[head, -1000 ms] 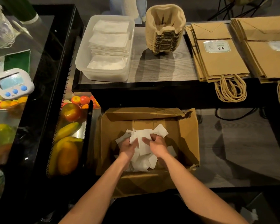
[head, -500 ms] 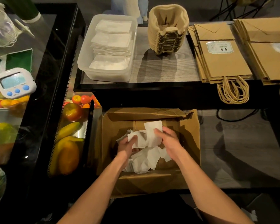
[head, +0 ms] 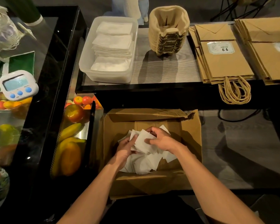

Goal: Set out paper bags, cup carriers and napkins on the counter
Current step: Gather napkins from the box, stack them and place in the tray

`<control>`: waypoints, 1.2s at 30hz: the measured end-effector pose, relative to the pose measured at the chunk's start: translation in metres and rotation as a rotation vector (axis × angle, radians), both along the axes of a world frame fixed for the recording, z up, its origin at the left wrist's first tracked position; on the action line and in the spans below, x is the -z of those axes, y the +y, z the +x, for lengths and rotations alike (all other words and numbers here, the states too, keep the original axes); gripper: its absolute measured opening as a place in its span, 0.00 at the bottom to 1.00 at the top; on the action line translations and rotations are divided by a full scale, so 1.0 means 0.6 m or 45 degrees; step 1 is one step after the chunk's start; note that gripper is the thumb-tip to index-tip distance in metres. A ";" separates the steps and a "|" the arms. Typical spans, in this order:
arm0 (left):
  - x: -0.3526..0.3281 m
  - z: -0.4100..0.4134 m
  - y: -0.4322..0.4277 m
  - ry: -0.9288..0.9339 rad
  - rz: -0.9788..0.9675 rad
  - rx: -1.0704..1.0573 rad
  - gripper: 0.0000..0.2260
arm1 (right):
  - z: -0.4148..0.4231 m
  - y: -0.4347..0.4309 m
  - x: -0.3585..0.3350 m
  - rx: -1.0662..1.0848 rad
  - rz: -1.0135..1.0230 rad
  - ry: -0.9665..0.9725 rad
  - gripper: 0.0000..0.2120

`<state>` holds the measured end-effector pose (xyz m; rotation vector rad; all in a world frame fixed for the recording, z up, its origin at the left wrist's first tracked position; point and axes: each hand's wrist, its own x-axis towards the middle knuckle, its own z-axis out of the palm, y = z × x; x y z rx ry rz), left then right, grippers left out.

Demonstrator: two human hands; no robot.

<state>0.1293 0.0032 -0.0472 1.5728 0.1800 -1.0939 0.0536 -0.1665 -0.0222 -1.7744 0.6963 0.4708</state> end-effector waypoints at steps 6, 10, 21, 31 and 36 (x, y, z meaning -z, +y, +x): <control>0.010 -0.004 0.008 -0.012 -0.056 -0.097 0.13 | -0.035 0.000 -0.001 0.735 0.699 -0.166 0.15; 0.008 -0.012 -0.001 -0.078 -0.085 0.004 0.16 | -0.024 0.025 0.010 0.974 0.801 -0.215 0.20; 0.001 -0.023 -0.018 -0.109 -0.054 0.111 0.17 | -0.011 0.059 0.048 0.793 0.385 -0.057 0.24; -0.013 -0.014 -0.001 0.255 -0.339 -0.082 0.30 | -0.017 0.035 0.003 0.907 0.866 -0.295 0.22; -0.029 -0.019 -0.011 0.576 -0.456 -0.231 0.24 | -0.011 0.068 0.009 0.317 0.052 -0.191 0.26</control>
